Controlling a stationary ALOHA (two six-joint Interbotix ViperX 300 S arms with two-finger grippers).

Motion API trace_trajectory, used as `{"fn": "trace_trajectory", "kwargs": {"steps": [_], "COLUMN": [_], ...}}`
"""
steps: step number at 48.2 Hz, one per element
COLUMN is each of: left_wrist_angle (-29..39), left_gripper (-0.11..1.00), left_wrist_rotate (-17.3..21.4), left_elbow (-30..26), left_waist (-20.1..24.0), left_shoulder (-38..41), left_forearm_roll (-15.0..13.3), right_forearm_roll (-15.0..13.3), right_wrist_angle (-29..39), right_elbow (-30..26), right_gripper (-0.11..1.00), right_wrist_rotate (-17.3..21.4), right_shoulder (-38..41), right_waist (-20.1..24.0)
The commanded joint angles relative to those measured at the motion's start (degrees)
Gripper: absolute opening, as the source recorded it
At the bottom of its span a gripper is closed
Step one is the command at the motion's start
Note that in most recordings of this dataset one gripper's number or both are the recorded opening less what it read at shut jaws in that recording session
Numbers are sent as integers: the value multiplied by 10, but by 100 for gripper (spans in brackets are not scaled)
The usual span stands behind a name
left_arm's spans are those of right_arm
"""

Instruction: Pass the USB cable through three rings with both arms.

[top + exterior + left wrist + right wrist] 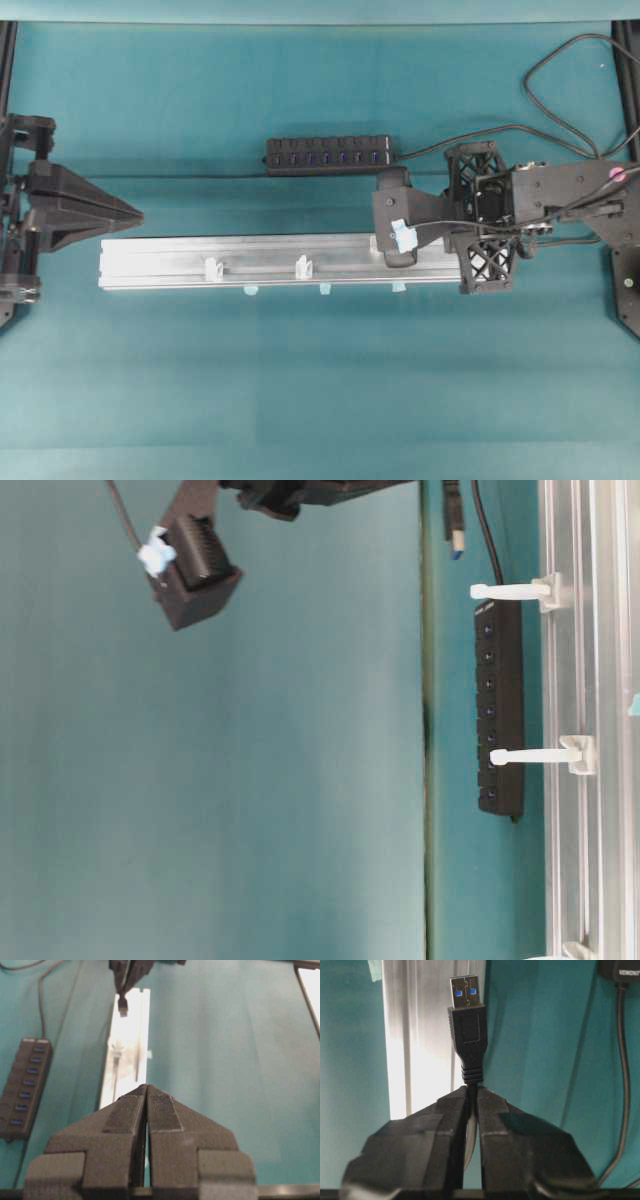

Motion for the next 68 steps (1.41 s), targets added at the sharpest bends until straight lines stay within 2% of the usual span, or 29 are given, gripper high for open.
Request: {"fn": "trace_trajectory", "kwargs": {"steps": [1, 16, 37, 40, 43, 50, 53, 55, 61, 68], "left_wrist_angle": [-10, -83, -98, -95, -93, -93, -92, -92, -92, -92], "left_gripper": [1, 1, 2, 9, 23, 68, 83, 83, 70, 69], "left_wrist_rotate": [-2, -2, -3, -1, -1, -3, -1, 0, 0, 0], "left_elbow": [-11, -10, -12, -13, -16, -19, -20, -20, -20, -19], "left_waist": [1, 13, 22, 22, 22, 18, 18, 19, 19, 19], "left_shoulder": [11, 24, 77, 85, 92, 104, 105, 105, 105, 106], "left_forearm_roll": [2, 2, 2, 2, 2, 2, 2, 2, 2, 2], "right_forearm_roll": [-3, -2, -2, -1, -1, 2, 2, 2, 2, 2], "right_wrist_angle": [-12, -37, -54, -57, -63, -87, -97, -103, -119, -133], "right_elbow": [2, 11, 21, 24, 27, 36, 38, 37, 37, 34], "right_gripper": [-8, -8, -8, -8, -8, -8, -8, -8, -8, -8], "right_wrist_rotate": [6, 29, 38, 39, 39, 47, 55, 59, 63, 62], "right_shoulder": [2, 9, 10, 10, 11, 15, 18, 21, 27, 39], "right_waist": [-2, -2, -3, -4, -5, -8, -10, -11, -14, -14]}}
